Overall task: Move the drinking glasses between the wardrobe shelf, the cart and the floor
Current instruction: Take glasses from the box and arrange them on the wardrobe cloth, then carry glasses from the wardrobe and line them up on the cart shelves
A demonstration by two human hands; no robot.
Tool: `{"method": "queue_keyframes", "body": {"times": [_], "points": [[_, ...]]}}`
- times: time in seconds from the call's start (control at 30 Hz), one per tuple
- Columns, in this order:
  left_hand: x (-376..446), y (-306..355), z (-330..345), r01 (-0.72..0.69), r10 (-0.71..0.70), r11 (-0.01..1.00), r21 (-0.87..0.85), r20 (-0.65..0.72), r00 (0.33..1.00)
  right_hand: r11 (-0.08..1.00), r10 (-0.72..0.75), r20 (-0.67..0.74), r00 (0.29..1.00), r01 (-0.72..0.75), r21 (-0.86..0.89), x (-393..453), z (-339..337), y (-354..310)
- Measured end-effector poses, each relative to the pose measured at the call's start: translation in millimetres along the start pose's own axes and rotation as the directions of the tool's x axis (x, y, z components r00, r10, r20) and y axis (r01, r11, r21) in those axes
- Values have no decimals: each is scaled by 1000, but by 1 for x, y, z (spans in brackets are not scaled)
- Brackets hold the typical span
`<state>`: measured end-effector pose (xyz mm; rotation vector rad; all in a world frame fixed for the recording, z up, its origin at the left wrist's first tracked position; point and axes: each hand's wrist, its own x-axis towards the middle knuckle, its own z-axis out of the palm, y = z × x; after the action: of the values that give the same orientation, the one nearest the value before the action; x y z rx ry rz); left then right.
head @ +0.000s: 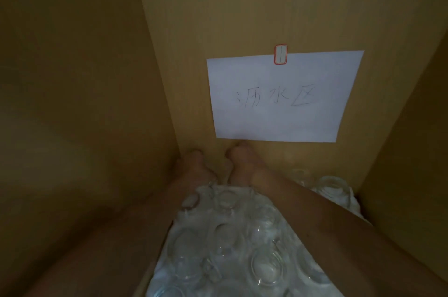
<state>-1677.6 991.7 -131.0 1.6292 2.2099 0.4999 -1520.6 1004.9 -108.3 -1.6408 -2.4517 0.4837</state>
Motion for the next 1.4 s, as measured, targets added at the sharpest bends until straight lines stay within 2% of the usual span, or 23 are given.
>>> {"method": "queue_keyframes", "body": {"times": [0.17, 0.3, 0.4, 0.5, 0.6, 0.67, 0.73, 0.87, 1.0, 1.1, 1.23, 1.4], "points": [[-26, 15, -46, -35, 41, 995, 92, -63, 997, 998, 63, -68, 996, -65, -25, -25, -36, -20], [-50, 32, -85, -93, 94, 996, 17, -164, 982, 995, 98, -190, 977, -100, -3, -60, -72, -36], [-71, 40, -110, -119, 71, 977, -175, -262, 963, 993, 119, -309, 943, -117, 25, -94, -95, -43], [-98, 43, -123, -139, -10, 866, -480, -296, 955, 990, 142, -432, 890, -132, 53, -132, -110, -48], [-134, 44, -126, -136, -93, 638, -758, -251, 963, 977, 210, -592, 778, -181, 109, -177, -117, -52], [-163, 43, -125, -135, -92, 433, -891, -193, 977, 955, 296, -684, 667, -178, 239, -210, -118, -55], [-193, 41, -124, -92, -57, 242, -966, -109, 992, 911, 400, -720, 568, -155, 383, -244, -116, -61], [-250, 33, -126, 121, 147, -15, -993, 118, 982, 829, 530, -730, 431, -85, 552, -311, -98, -75], [-292, 18, -118, 365, 375, -223, -904, 266, 888, 748, 634, -722, 276, 14, 663, -367, -71, -90], [-320, 12, -106, 497, 468, -296, -815, 330, 820, 688, 699, -694, 174, 100, 719, -407, -51, -103], [-360, 18, -87, 619, 584, -256, -742, 392, 711, 679, 723, -690, 38, 145, 720, -461, -27, -111], [-402, 35, -71, 693, 683, -199, -693, 409, 605, 752, 659, -742, -127, 112, 649, -509, -12, -111]]}}
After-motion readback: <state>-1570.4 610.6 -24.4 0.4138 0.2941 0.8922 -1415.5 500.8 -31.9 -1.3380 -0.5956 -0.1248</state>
